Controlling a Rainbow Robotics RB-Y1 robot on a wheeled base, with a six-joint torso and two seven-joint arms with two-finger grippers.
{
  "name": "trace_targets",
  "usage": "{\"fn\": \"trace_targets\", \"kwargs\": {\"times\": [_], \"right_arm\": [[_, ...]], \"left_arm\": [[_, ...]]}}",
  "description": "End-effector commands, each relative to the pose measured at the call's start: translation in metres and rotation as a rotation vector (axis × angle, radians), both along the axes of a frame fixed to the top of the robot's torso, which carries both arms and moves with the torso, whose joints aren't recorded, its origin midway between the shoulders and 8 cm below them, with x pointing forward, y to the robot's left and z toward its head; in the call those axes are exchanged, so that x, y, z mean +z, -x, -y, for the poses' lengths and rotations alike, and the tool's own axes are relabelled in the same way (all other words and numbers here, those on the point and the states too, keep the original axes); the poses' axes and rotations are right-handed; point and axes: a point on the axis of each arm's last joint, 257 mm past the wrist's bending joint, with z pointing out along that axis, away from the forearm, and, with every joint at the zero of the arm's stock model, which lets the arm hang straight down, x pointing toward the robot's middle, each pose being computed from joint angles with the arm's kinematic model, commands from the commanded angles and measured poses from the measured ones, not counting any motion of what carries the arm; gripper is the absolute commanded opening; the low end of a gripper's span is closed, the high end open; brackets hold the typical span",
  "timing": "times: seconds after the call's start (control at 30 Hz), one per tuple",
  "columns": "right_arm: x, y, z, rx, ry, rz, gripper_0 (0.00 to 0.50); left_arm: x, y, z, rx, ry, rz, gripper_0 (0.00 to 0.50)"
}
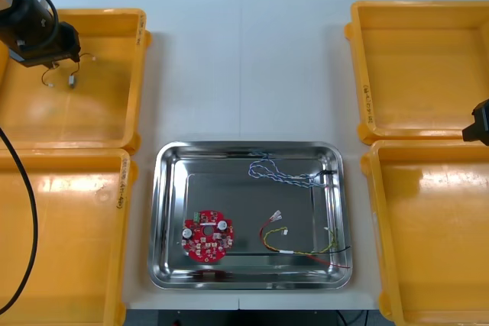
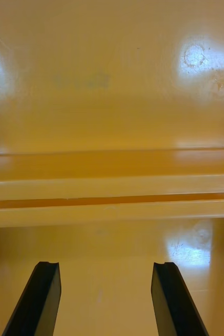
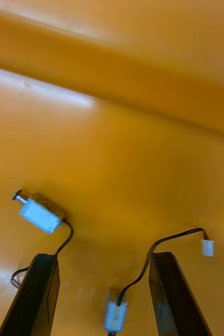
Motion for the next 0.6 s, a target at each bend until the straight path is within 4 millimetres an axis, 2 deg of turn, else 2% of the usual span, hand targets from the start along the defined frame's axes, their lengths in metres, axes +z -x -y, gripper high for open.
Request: {"fn": "trace_targets", "kwargs": {"times": [0.03, 0.17, 0.3, 0.43, 0.6], "right_arm": [[0.02, -0.001, 0.015, 0.006, 0.049, 0.04, 0.5], [0.02, -0.001, 0.015, 0.006, 0.049, 0.04, 0.5], [0.02, -0.001, 0.015, 0.006, 0.049, 0.04, 0.5], [0.02, -0.001, 0.015, 0.006, 0.049, 0.04, 0.5], [0.02, -0.001, 0.015, 0.006, 0.049, 0.04, 0.5]], "left_arm": [[0.019, -0.02, 0.035, -0.088, 0.018, 0.063, 0.5], [0.017, -0.019, 0.038, -0.089, 0.023, 0.054, 0.5], [0.02, -0.009, 0.038, -0.099, 0.019, 0.01, 0.5], [0.023, 0.007, 0.032, -0.1, 0.015, -0.049, 0.5], [0.025, 0.01, 0.024, -0.101, -0.003, -0.061, 0.5]]}}
